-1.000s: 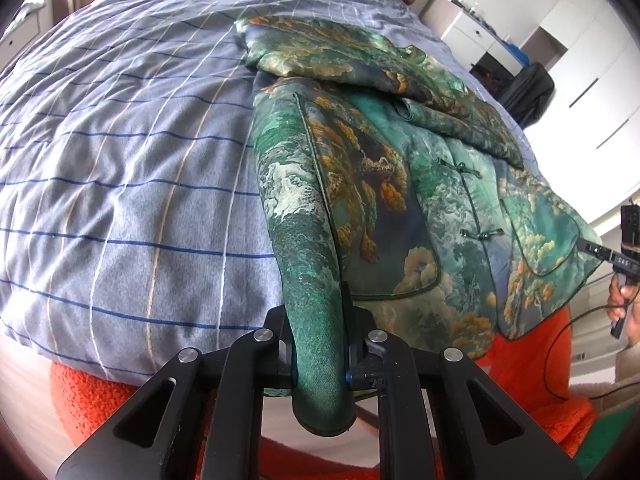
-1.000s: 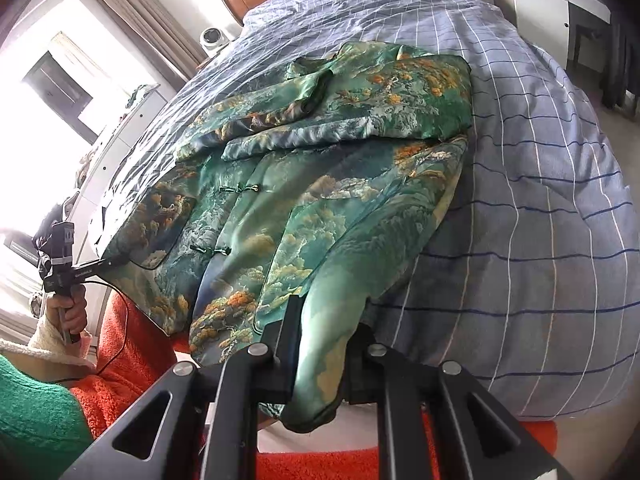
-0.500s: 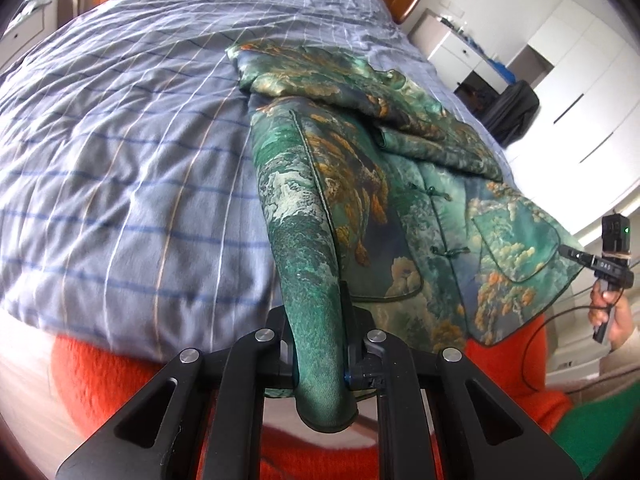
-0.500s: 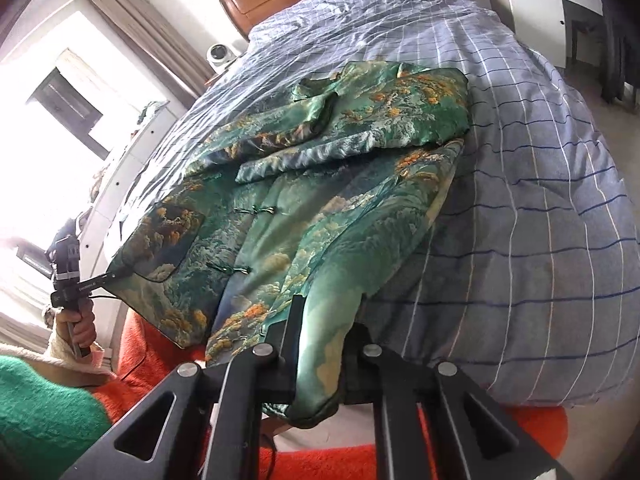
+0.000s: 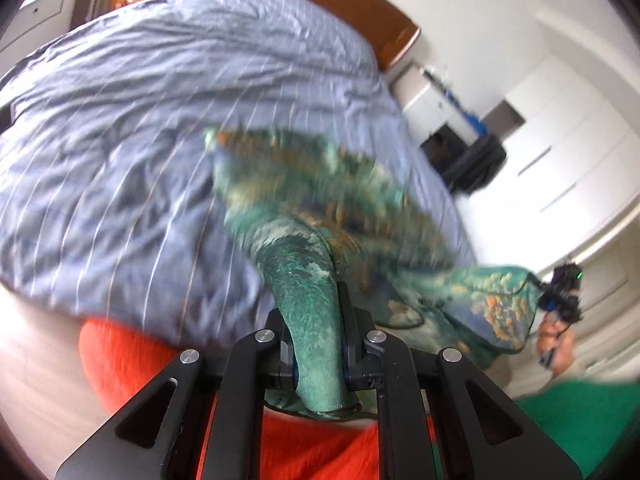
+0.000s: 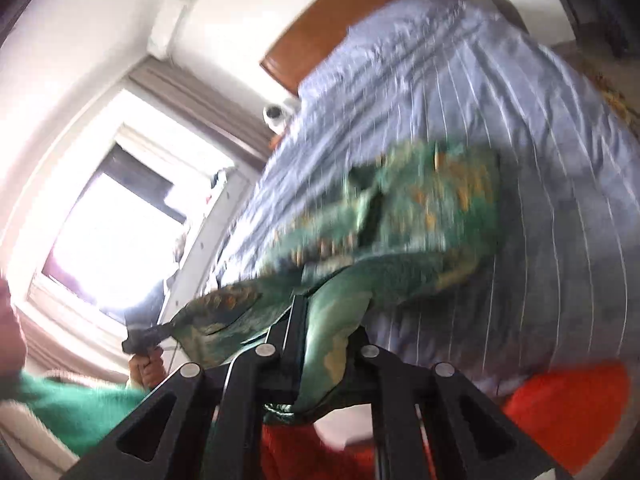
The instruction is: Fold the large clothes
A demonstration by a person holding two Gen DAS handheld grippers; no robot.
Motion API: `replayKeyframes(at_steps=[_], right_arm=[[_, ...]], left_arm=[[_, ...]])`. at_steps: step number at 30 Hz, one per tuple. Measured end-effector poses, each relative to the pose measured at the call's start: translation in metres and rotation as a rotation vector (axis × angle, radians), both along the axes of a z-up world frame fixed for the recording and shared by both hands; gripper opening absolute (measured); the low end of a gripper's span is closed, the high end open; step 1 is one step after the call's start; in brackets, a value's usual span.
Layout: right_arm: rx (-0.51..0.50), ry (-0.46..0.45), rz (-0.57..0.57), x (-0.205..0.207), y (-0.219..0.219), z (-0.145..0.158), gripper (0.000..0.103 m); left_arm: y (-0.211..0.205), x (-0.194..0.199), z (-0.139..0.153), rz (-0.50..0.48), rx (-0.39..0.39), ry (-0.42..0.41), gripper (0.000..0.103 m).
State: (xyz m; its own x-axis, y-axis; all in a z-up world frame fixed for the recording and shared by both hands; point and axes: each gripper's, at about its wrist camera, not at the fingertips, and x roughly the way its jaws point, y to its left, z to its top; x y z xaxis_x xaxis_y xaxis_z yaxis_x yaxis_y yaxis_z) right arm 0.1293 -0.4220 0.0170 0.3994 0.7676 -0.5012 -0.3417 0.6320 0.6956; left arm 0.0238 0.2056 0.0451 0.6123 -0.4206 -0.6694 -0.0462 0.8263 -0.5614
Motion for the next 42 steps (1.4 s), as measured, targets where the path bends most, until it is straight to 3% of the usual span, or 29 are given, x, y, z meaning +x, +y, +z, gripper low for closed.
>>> replayKeyframes(at_steps=[5, 9, 11, 17, 20, 22, 23, 24, 25, 27, 30, 35, 37, 38, 39, 40, 42], right_arm=[[0.051, -0.009, -0.068, 0.101, -0.003, -0.018, 0.011], [0.043, 0.015, -0.116, 0.169, 0.003, -0.046, 0.011], [0.038, 0.071, -0.154, 0.206, 0.004, -0.074, 0.011], [0.067, 0.253, -0.274, 0.252, 0.007, -0.149, 0.012], [0.143, 0.348, -0.320, 0.262, 0.004, -0.176, 0.028], [0.223, 0.369, -0.342, 0.261, 0.000, -0.180, 0.048], [0.258, 0.375, -0.345, 0.262, -0.002, -0.178, 0.053], [0.271, 0.372, -0.341, 0.262, -0.003, -0.175, 0.064], [0.279, 0.352, -0.332, 0.263, -0.004, -0.167, 0.075], [0.251, 0.284, -0.337, 0.261, -0.005, -0.147, 0.081], [0.158, 0.221, -0.319, 0.256, -0.001, -0.128, 0.081], [-0.310, 0.114, -0.177, 0.263, 0.056, -0.119, 0.081], [-0.461, 0.091, -0.159, 0.268, 0.078, -0.128, 0.082], [-0.507, 0.084, -0.157, 0.268, 0.084, -0.132, 0.083], [-0.528, 0.080, -0.152, 0.267, 0.085, -0.134, 0.078], [-0.546, 0.071, -0.152, 0.267, 0.089, -0.135, 0.053], [-0.606, 0.048, -0.166, 0.264, 0.092, -0.130, 0.013]], left_arm=[[0.008, 0.099, -0.008, 0.041, 0.019, 0.003, 0.012], [0.009, 0.177, -0.034, 0.061, 0.036, 0.022, 0.014], [0.010, 0.211, -0.054, 0.084, 0.037, 0.054, 0.015], [-0.001, 0.266, -0.109, 0.075, 0.074, 0.178, 0.045], [0.011, 0.270, -0.113, 0.082, -0.013, 0.194, 0.055], [0.023, 0.266, -0.103, 0.093, -0.072, 0.174, 0.073], [0.030, 0.260, -0.094, 0.114, -0.065, 0.142, 0.080], [0.037, 0.254, -0.083, 0.135, -0.047, 0.107, 0.093], [0.042, 0.248, -0.076, 0.147, -0.040, 0.075, 0.096], [0.054, 0.234, -0.068, 0.134, -0.049, 0.030, 0.098], [0.052, 0.227, -0.079, 0.055, -0.012, 0.042, 0.099], [0.010, 0.258, -0.111, 0.005, 0.180, 0.105, 0.094], [-0.005, 0.279, -0.124, 0.006, 0.214, 0.140, 0.064], [-0.009, 0.288, -0.130, 0.010, 0.223, 0.172, 0.059], [-0.015, 0.295, -0.135, 0.033, 0.260, 0.195, 0.036], [-0.017, 0.298, -0.136, 0.055, 0.300, 0.206, 0.014], [-0.017, 0.301, -0.132, 0.103, 0.320, 0.210, 0.011]])
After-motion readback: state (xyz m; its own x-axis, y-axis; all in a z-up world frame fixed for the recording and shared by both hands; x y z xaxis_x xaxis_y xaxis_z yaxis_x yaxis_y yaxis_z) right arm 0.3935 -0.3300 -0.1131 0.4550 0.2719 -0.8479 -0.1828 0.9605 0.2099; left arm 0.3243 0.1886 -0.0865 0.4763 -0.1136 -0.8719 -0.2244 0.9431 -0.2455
